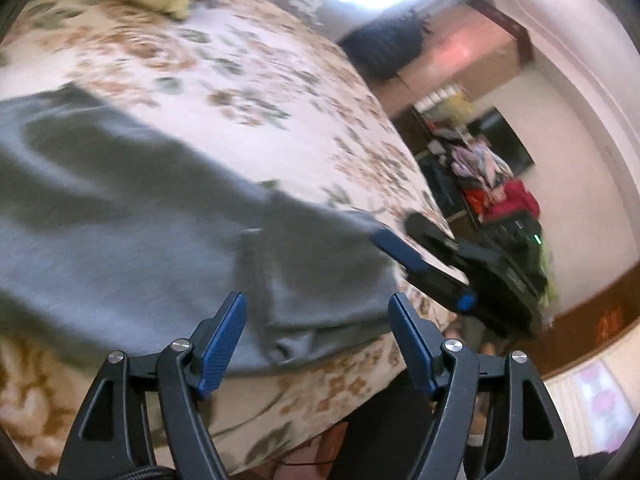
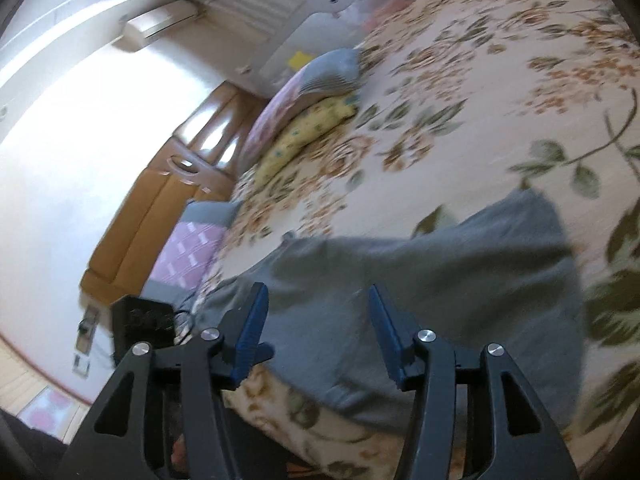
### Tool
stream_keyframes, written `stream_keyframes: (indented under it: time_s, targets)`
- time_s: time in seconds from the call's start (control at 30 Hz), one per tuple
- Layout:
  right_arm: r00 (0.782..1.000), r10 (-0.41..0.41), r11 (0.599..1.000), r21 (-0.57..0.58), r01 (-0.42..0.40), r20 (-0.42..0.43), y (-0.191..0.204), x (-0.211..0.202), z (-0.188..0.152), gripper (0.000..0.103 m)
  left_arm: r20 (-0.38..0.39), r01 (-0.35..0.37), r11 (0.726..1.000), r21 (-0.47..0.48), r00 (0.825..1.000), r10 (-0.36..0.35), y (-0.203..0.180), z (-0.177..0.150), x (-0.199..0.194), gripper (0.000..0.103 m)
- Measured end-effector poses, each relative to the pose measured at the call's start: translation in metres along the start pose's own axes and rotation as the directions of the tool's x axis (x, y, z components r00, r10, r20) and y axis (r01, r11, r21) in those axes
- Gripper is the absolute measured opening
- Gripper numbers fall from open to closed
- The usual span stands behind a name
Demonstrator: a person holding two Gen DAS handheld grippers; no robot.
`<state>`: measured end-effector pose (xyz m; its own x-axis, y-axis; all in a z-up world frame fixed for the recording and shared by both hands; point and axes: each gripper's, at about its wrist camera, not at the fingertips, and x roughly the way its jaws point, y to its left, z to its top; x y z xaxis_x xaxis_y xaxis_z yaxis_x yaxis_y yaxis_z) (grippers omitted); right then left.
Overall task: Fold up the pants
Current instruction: 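Open both grippers and flatten the folded sweatpants on the bed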
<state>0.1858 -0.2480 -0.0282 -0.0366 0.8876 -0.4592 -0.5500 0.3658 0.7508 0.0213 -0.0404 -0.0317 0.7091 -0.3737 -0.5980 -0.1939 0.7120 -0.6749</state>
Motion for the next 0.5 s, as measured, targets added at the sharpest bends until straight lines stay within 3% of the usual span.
stream_keyframes:
  time_s: [0.1,0.2,0.3,0.4,0.5]
  targets:
    - [1.000,-0.019,1.000,0.018,0.019,-0.009,-0.008,0.008,0.011,0.050,-0.014,0.057,0.998,0.030,0.998,-0.057,-0.013,0.001,0.020,0.074]
    - [0.999,0.026,0.992,0.123,-0.022,-0.032,-0.031,0.022,0.016,0.050,-0.056,0.135,0.991,0.001,0.989,-0.135,-0.008,-0.003,0.042,0.074]
    - [0.994,0.051,0.973,0.230,-0.028,-0.096,-0.056,0.047,0.012,0.050,-0.127,0.055,0.998,-0.044,0.990,-0.060,0.013,-0.012,0.061,0.073]
    - [0.984,0.076,0.963,0.268,-0.030,-0.160,-0.068,0.073,0.004,0.050,-0.126,0.093,0.993,-0.079,0.987,-0.102,0.030,-0.019,0.056,0.071]
    - [0.981,0.089,0.969,0.244,-0.044,-0.174,-0.059,0.077,0.008,0.050,-0.115,0.082,0.995,-0.055,0.989,-0.088,0.030,-0.019,0.038,0.072]
